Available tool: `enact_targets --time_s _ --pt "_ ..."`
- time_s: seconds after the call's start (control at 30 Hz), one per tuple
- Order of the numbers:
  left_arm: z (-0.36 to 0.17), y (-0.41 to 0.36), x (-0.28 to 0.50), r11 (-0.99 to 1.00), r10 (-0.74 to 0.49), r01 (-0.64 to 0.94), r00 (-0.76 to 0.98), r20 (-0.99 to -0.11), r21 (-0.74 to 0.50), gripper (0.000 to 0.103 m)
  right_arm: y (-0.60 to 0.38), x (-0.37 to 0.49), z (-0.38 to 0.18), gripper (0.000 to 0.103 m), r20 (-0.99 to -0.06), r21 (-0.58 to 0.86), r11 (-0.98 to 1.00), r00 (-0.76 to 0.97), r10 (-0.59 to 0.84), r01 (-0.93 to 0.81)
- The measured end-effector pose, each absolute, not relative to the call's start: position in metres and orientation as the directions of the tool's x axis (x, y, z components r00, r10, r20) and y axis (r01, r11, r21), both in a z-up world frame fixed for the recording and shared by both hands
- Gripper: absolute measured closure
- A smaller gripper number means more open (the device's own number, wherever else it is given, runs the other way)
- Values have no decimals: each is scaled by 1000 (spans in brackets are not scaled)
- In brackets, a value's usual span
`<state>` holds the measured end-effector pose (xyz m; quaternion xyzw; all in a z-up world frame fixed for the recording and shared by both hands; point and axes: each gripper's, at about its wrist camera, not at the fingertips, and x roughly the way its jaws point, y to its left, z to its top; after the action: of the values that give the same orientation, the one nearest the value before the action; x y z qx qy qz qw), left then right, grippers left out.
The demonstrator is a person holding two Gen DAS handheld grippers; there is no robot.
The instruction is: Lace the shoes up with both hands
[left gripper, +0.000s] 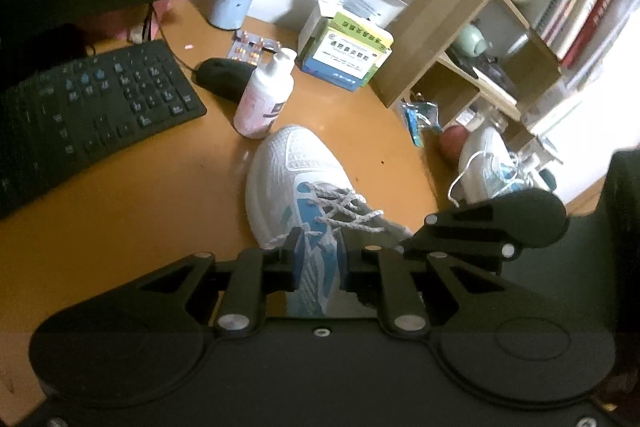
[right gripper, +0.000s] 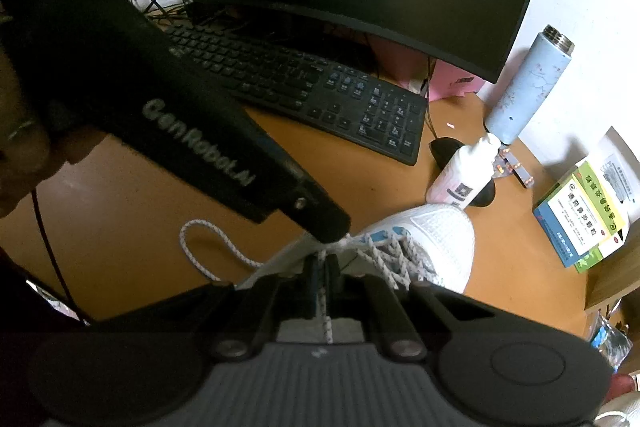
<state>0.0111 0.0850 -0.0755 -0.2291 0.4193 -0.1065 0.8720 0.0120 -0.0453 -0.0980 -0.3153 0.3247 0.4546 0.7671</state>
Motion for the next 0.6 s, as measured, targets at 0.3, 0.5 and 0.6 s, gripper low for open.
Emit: enact_targets --time_s 0.3,0.5,0.6 --pt "-86 104 8 783 -412 -127 627 -661 -609 90 -46 14 -97 99 -787 -188 384 372 492 -904" --pt "-93 104 10 750 -443 -119 639 -629 -650 99 -46 14 -98 99 -784 -189 389 377 493 -902" --pt "-95 107 9 729 -457 -124 645 -613 -674 102 -47 13 -98 99 -783 -189 397 382 491 -898"
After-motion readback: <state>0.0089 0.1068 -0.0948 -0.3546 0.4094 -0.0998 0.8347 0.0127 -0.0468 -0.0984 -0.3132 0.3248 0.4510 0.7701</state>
